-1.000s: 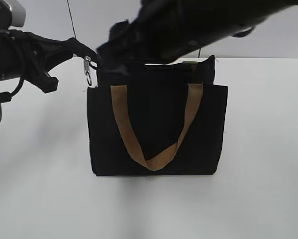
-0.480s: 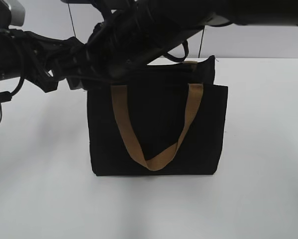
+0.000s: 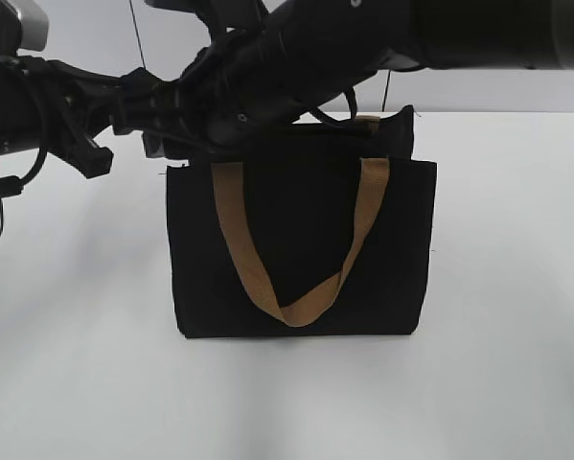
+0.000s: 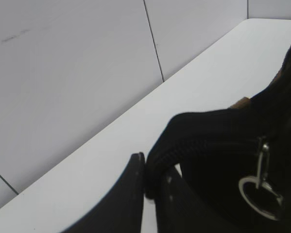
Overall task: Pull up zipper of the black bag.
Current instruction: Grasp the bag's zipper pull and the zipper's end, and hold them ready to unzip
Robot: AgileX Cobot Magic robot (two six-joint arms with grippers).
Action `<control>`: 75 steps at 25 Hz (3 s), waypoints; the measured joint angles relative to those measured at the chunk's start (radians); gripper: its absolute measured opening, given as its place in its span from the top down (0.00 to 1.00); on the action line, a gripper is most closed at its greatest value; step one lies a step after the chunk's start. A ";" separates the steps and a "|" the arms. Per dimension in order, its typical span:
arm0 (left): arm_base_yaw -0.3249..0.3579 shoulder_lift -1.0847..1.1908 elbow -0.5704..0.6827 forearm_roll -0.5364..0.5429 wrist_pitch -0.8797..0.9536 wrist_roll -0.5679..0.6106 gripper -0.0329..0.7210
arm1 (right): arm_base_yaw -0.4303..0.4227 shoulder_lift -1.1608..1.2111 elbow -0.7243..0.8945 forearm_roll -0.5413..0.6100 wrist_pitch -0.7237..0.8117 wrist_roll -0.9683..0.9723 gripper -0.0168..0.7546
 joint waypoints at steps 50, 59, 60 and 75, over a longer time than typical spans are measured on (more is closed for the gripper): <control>-0.006 -0.173 0.149 0.241 0.243 -0.519 0.93 | -0.222 -0.106 -0.004 0.234 0.422 -0.304 1.00; -0.006 -0.170 0.149 0.267 0.203 -0.520 0.93 | -0.363 -0.193 -0.004 0.074 0.622 -0.326 1.00; -0.006 -0.170 0.149 0.267 0.200 -0.520 0.93 | -0.380 -0.201 -0.004 0.054 0.639 -0.326 1.00; -0.008 -0.170 0.149 0.269 0.165 -0.522 0.93 | -0.451 -0.236 -0.008 -0.170 0.786 -0.329 0.98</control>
